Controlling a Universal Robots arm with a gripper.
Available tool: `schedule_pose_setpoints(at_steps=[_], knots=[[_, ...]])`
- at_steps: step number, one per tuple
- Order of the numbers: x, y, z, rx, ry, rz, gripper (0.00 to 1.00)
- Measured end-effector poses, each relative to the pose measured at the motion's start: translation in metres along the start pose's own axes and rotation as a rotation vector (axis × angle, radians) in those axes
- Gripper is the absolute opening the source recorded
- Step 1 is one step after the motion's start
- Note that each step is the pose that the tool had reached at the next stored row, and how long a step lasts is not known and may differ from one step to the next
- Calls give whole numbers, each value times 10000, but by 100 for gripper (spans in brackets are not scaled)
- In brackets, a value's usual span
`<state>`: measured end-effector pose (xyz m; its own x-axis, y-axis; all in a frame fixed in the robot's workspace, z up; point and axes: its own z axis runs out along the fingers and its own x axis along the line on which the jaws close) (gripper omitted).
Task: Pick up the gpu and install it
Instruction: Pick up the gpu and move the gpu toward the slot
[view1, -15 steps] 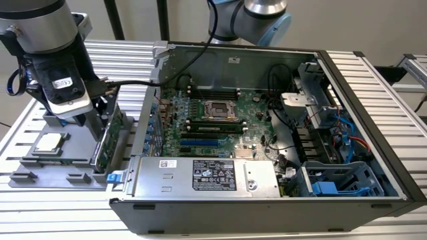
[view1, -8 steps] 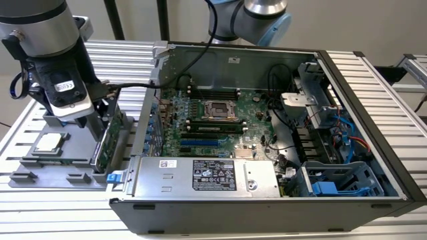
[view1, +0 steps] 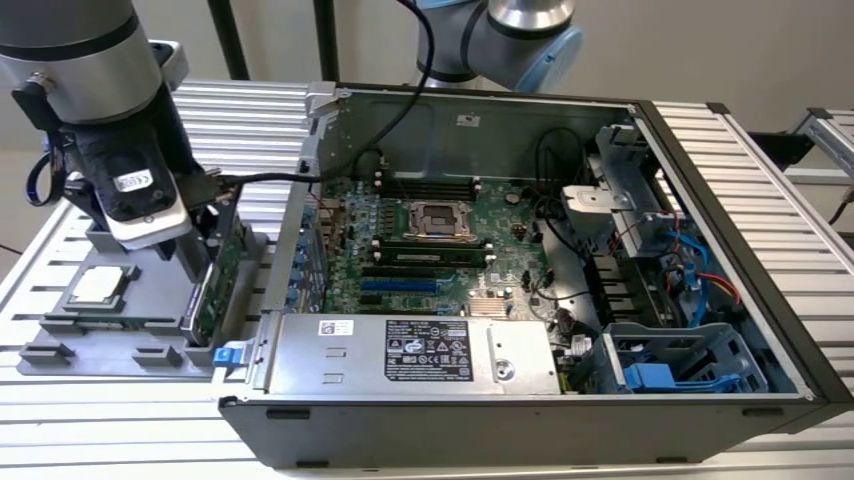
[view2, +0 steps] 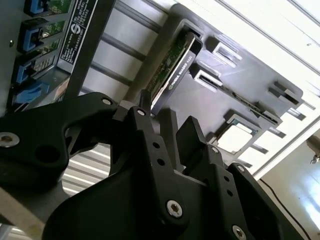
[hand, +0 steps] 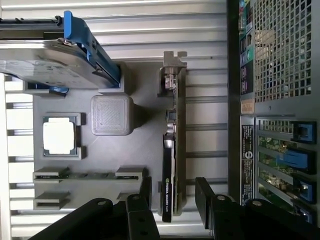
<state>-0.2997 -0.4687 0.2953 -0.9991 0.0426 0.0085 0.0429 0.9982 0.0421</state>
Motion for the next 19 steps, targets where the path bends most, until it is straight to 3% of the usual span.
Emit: schedule_pose_setpoints(at_steps=[19], knots=[[-1,-7,160,0,-1,1,100]])
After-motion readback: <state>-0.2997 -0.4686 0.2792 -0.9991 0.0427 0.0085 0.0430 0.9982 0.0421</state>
